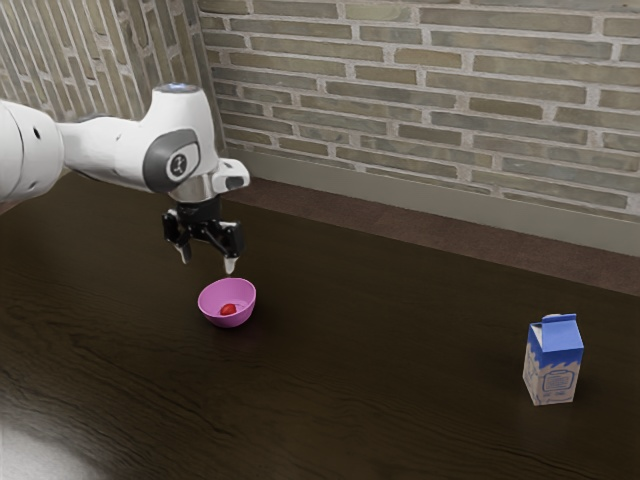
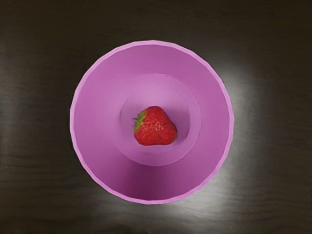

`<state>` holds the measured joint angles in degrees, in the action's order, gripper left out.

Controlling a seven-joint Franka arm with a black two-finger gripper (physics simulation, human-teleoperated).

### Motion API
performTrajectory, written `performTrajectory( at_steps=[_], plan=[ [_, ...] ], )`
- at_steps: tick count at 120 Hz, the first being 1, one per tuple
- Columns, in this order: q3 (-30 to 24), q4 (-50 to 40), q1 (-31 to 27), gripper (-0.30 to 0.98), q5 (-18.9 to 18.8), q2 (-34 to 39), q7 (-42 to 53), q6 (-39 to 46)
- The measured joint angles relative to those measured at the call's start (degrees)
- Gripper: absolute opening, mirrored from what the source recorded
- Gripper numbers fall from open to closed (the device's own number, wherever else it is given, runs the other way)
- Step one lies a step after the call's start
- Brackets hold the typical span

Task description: Take strawberry from the bowl

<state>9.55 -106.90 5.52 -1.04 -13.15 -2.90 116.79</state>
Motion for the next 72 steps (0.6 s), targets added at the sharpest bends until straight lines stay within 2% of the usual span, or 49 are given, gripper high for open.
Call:
performTrajectory(
  at_steps=[28, 53, 72],
  plan=[
    [0.44, -3.57, -0.44, 0.67, 2.25, -0.86, -16.09, 8.09],
    [1.73, -4.82, -0.52, 0.65, 4.39, -1.71, -26.91, 11.25],
    [2.52, -4.35, 0.06, 0.56, 4.73, -3.72, -32.83, 12.65]
  ],
)
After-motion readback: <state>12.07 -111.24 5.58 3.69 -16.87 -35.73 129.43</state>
